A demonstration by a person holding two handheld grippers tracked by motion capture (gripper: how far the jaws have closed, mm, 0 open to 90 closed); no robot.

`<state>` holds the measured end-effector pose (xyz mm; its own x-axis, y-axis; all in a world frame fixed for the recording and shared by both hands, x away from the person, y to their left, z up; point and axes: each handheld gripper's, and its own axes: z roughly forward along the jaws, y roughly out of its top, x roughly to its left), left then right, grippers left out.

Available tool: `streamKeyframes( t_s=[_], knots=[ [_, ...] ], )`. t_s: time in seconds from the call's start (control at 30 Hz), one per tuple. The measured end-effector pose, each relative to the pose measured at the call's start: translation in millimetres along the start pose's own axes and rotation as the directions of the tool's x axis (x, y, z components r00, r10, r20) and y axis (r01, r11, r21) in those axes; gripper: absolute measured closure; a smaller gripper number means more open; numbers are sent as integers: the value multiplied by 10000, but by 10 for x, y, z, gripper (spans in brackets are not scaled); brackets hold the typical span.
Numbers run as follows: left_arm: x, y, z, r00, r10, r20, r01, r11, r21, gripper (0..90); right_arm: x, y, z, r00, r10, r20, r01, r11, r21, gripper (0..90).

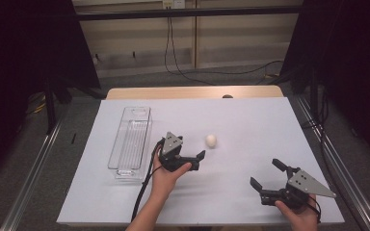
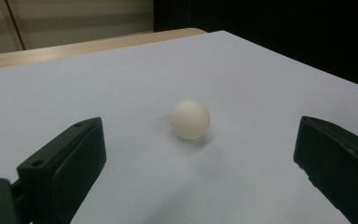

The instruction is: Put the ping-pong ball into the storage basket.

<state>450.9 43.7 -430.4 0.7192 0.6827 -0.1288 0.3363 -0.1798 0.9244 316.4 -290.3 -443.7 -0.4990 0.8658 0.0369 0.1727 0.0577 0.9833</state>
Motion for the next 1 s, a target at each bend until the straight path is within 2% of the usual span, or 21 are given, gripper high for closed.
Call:
streamKeyframes(
  t_s=[0.13,0.2,0.77,0.8,1.0],
  knots=[
    [7,4,26,10000,-59,-32,59,10000,-36,24,0,-2,3,10000,9,9,-9,10000,-7,5],
    [16,10,27,9999,99,-45,-99,9999,-20,24,-2,-2,4,10000,-6,11,6,10000,-8,5],
    [12,-2,85,9999,-104,36,104,9999,12,24,-7,-2,0,10000,-32,-4,32,10000,-19,5],
    [14,1,95,10000,-8,32,7,10000,68,24,-7,-1,0,10000,-40,8,40,10000,-42,5],
    [6,18,118,10000,-45,-7,45,9999,107,24,-8,0,-2,10000,-20,-8,20,10000,-40,5]
  ],
)
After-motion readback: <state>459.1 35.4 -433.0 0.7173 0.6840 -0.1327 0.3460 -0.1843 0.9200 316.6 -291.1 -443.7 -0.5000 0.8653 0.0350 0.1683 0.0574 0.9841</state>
